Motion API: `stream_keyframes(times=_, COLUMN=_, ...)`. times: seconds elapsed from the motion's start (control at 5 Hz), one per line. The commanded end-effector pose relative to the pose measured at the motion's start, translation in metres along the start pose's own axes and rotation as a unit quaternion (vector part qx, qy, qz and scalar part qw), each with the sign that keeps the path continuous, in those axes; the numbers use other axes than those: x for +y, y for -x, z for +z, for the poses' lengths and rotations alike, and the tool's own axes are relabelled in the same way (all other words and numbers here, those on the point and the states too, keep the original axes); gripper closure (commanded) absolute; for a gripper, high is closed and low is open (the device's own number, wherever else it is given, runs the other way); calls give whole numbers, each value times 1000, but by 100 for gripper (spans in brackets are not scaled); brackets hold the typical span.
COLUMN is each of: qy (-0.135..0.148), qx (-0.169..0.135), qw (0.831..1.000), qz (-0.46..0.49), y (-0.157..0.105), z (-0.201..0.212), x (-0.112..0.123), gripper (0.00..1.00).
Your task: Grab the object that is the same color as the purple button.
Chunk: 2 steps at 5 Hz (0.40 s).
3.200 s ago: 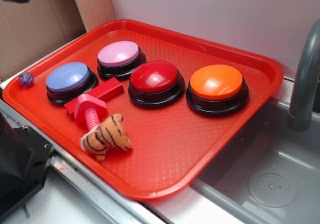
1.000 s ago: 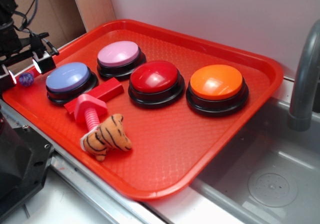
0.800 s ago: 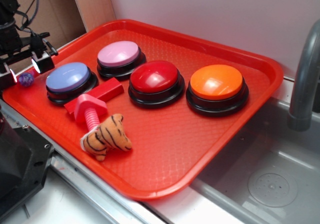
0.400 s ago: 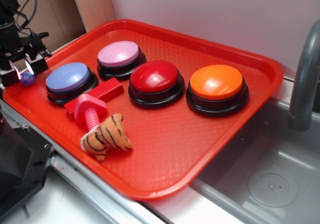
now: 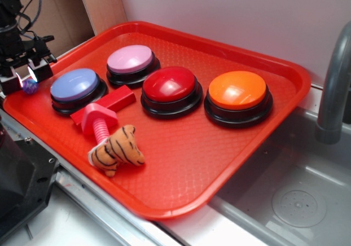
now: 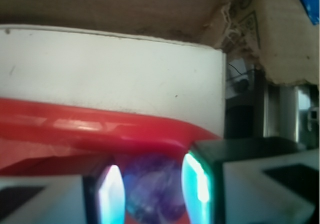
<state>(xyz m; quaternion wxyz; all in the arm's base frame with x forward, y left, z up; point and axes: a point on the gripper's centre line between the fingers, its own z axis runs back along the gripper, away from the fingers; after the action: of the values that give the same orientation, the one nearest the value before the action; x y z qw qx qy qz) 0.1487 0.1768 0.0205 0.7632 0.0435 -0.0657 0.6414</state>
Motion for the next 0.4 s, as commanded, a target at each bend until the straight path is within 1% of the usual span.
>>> stream_keyframes(times=0.0, qy=90, qx=-25, qw=974, qz=-206, y=22, z=54, x=-8, gripper=100)
stream_keyframes(times=0.2, qy=120, qx=-13, qw=942, qz=-312, y=44, z=82, x=-26, gripper=100)
